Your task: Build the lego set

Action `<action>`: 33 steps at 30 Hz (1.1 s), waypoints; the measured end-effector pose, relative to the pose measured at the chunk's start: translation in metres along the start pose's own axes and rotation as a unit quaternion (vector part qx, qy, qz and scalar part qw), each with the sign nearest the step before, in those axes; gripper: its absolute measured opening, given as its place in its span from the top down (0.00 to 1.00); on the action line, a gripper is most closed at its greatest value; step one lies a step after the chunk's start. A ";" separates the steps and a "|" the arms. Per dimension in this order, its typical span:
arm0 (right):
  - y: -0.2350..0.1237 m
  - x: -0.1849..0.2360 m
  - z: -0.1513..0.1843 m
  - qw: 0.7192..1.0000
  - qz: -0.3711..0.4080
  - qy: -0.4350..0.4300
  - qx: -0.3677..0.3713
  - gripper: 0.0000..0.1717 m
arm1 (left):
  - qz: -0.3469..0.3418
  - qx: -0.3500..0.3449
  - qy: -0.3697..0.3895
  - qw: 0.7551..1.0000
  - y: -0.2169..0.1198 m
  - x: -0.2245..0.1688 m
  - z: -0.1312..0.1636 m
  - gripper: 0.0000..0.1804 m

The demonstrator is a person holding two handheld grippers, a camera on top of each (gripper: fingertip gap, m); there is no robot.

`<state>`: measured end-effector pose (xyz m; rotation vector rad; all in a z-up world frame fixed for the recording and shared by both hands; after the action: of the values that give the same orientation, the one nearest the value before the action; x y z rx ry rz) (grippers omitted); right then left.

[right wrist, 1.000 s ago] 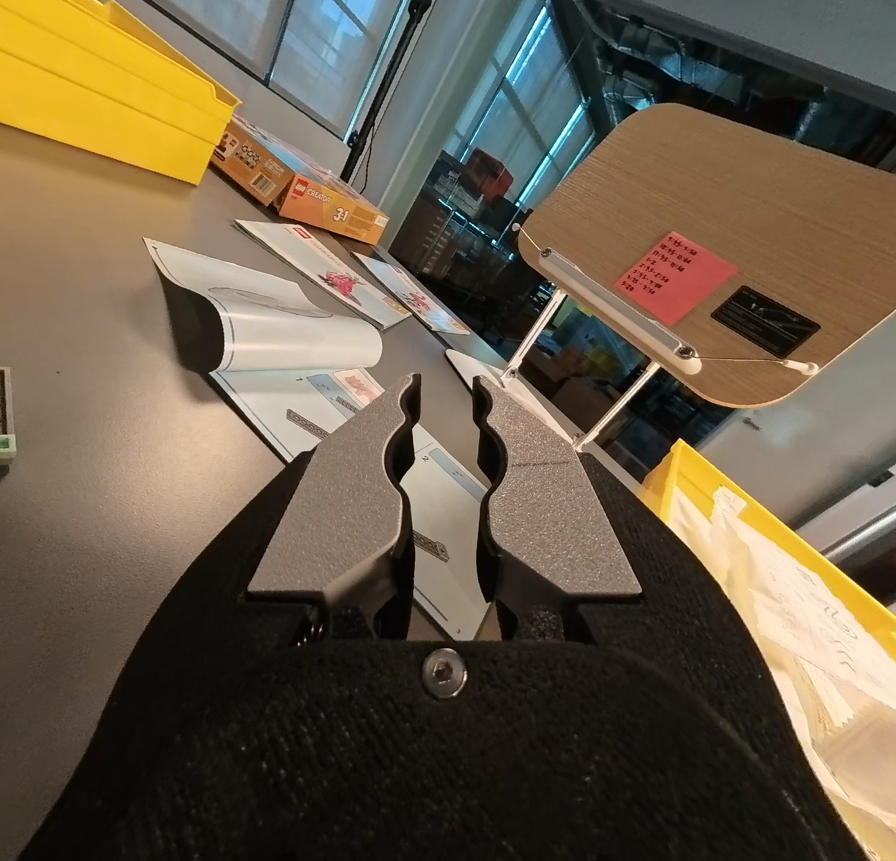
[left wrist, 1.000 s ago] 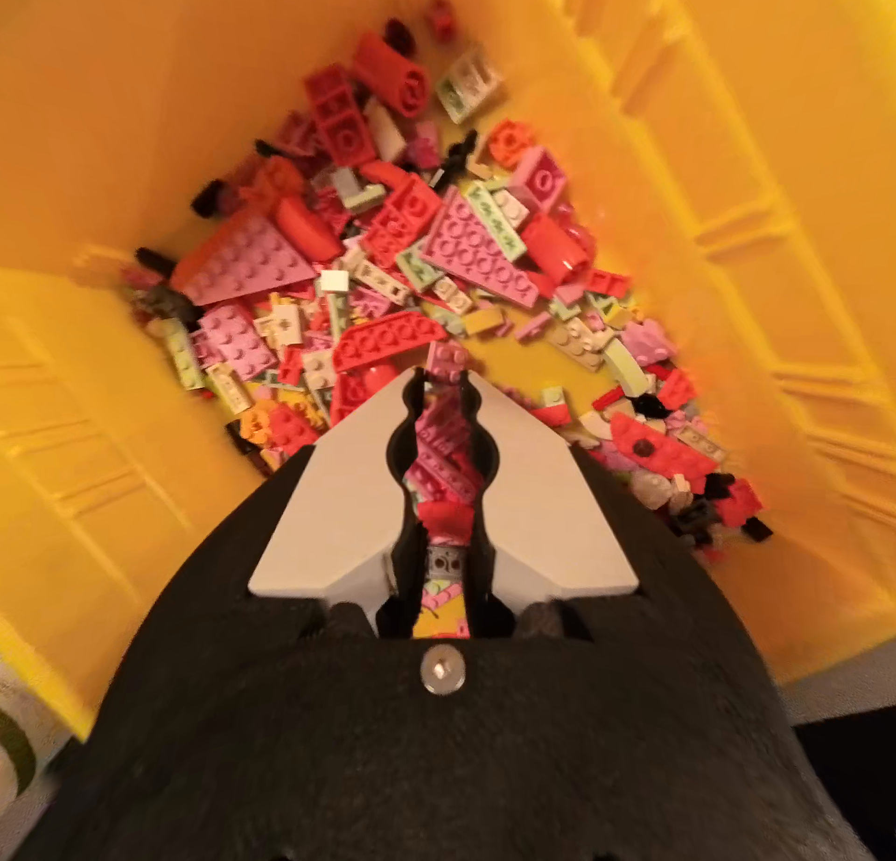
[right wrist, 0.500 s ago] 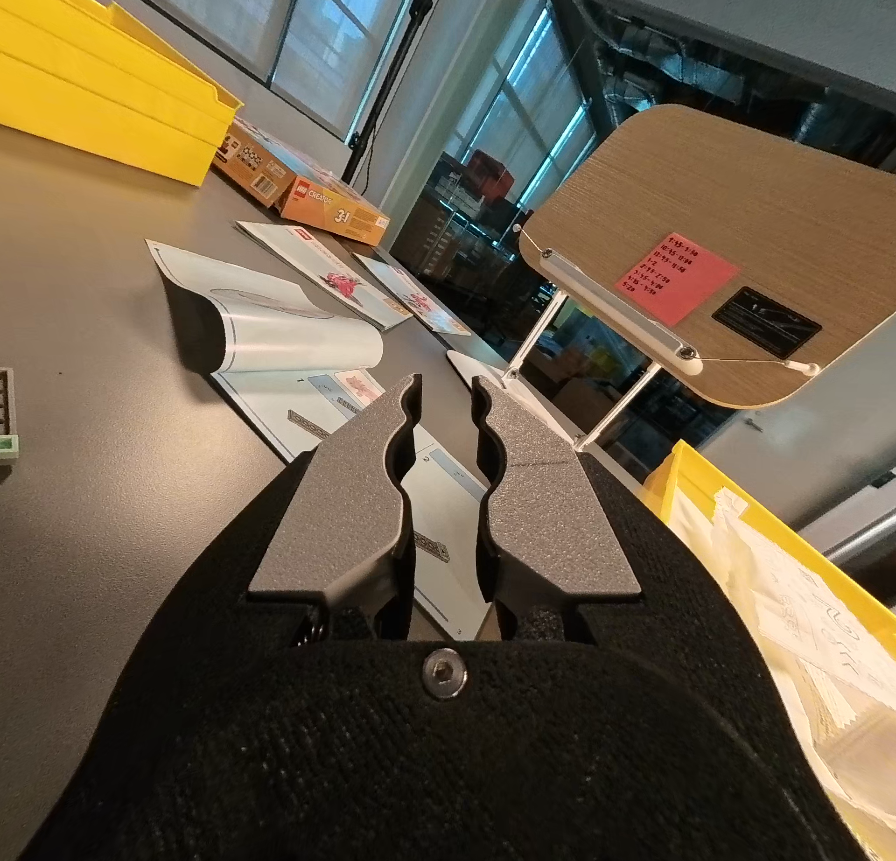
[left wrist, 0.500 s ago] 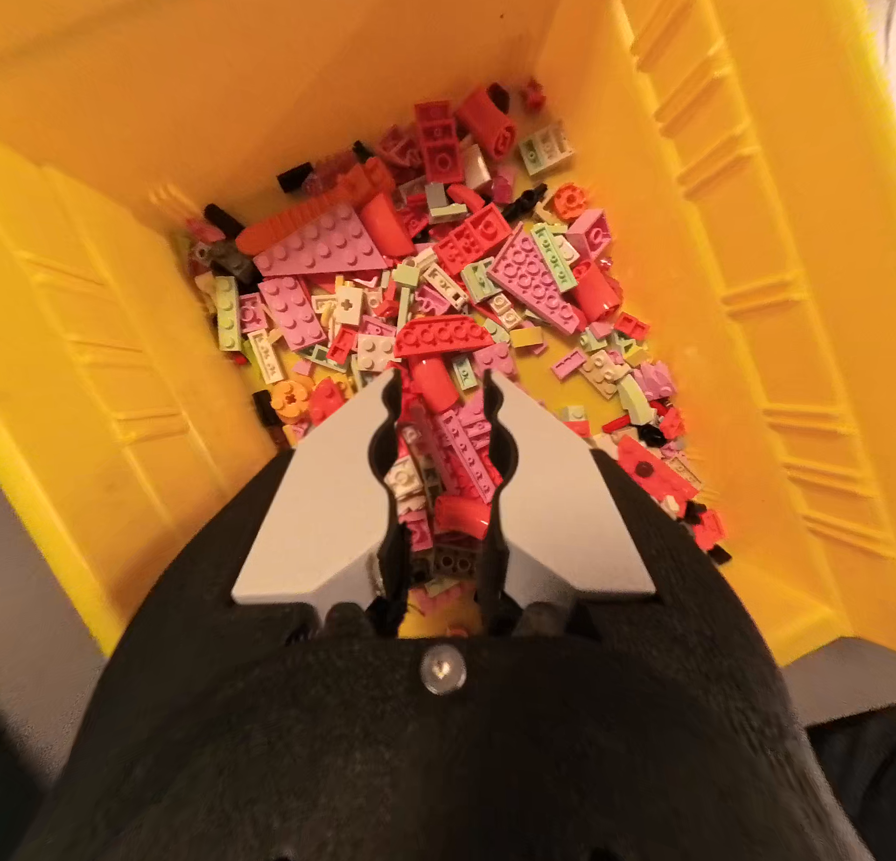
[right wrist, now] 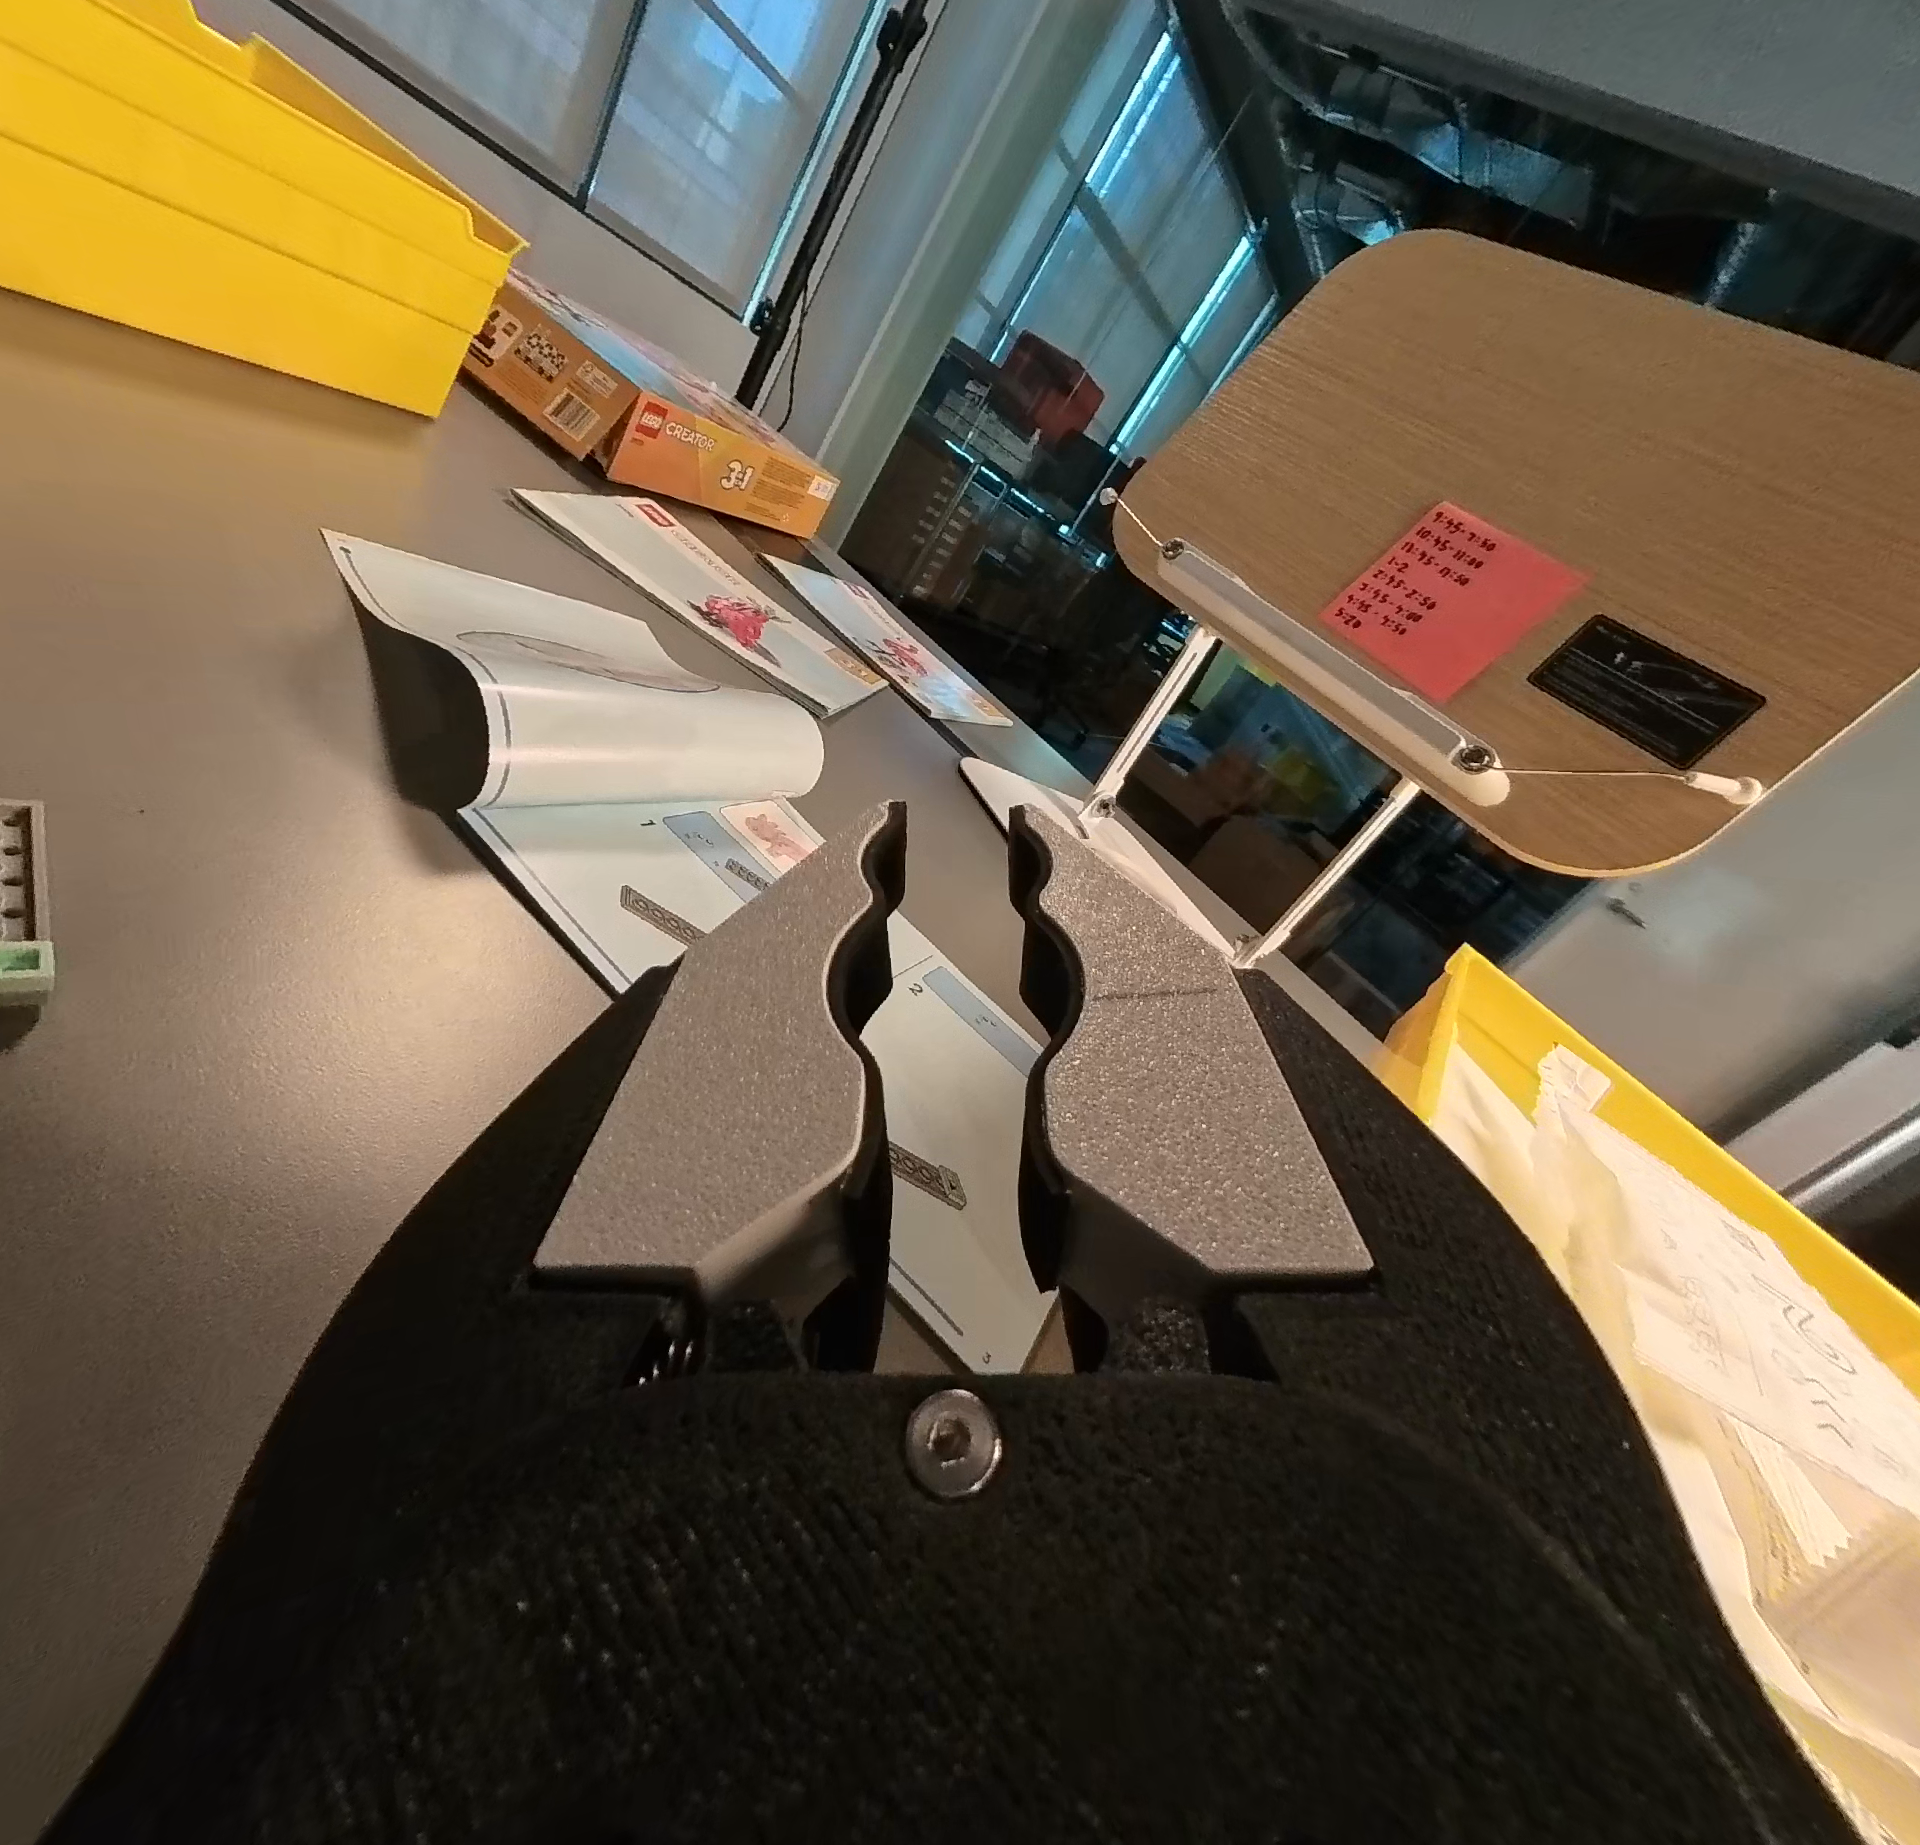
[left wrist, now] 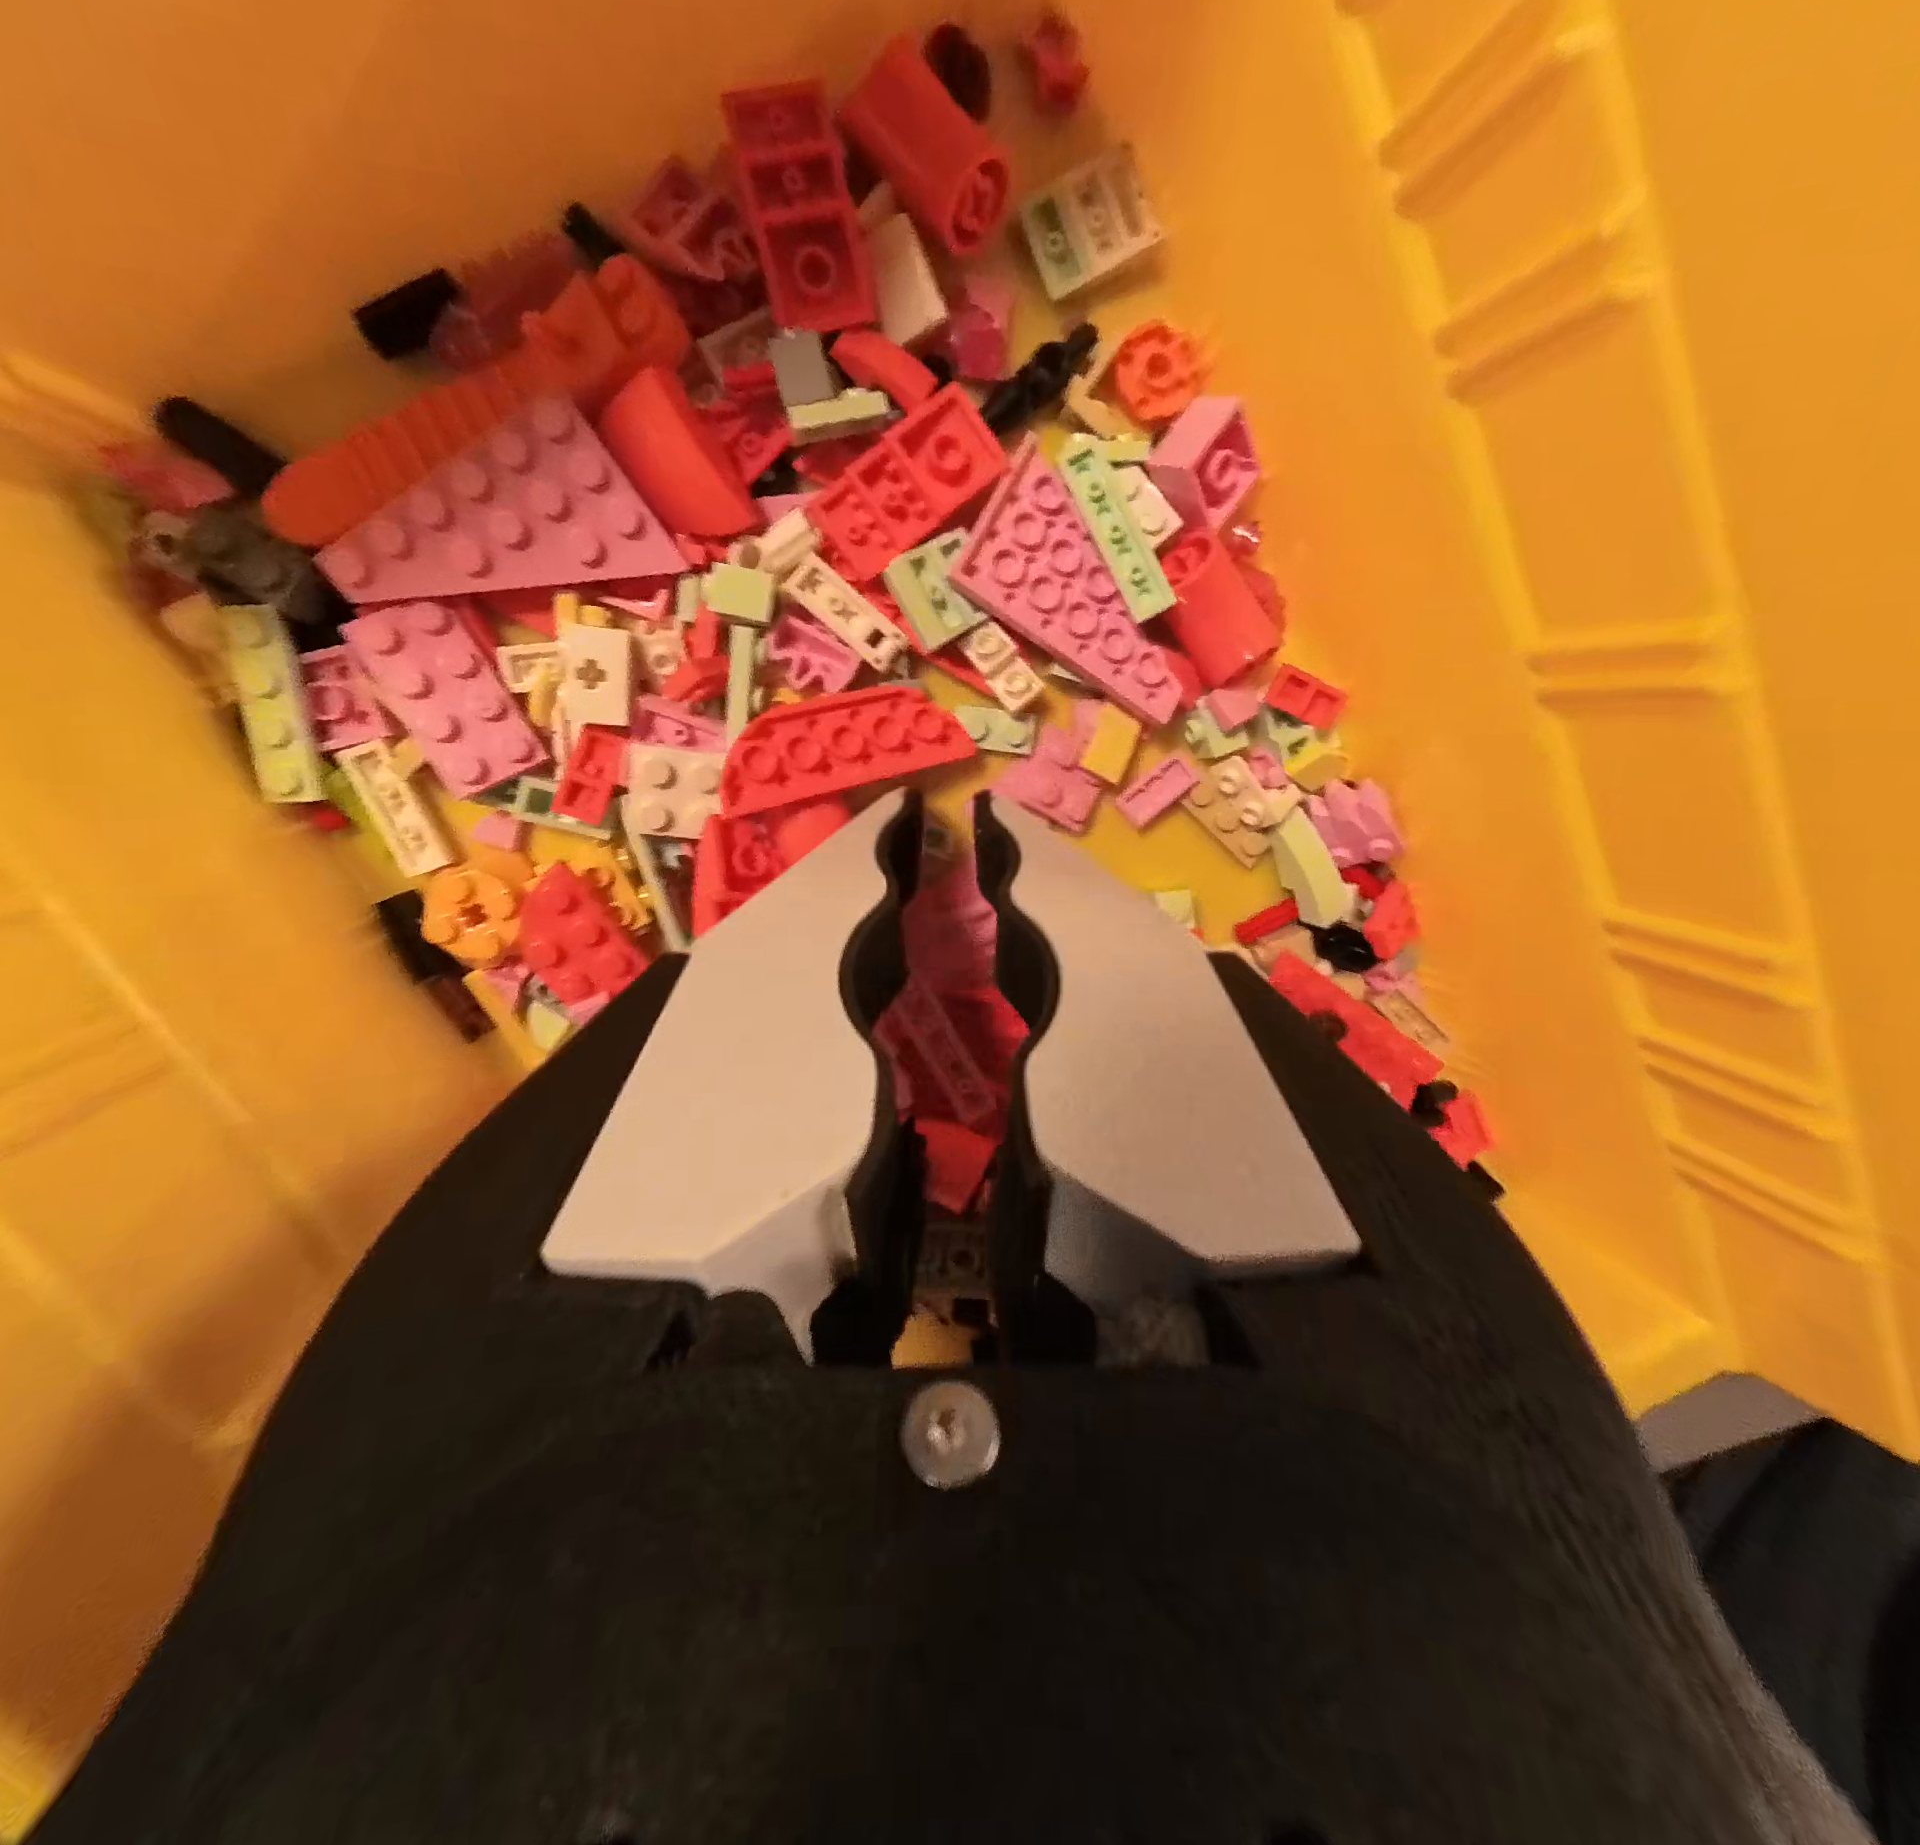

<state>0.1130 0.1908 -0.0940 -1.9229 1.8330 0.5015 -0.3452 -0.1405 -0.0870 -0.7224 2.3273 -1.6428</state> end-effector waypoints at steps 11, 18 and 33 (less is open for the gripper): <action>-0.001 0.000 0.000 1.000 -0.002 0.003 -0.006 0.90 | 0.017 0.042 -0.058 0.997 -0.003 0.005 -0.001 0.89; -0.001 0.000 0.000 1.000 -0.004 0.003 -0.007 0.90 | -0.017 0.060 -0.030 0.998 0.002 0.000 0.000 0.91; -0.002 0.000 0.000 1.000 -0.005 0.006 -0.012 0.91 | 0.039 -0.154 -0.043 0.986 -0.051 -0.002 -0.006 0.96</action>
<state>0.1147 0.1909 -0.0933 -1.9538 1.8325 0.5123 -0.3320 -0.1477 -0.0373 -0.7308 2.5386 -1.2079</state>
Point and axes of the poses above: each gripper's, where its closed fingertips meet, y out along the fingers, z out of its underside, x = y × z across the jaws, the point moved 9 cm from there along -y, back along the fingers, and after that the axes turned 15 degrees about -z, right-handed, at the moved point
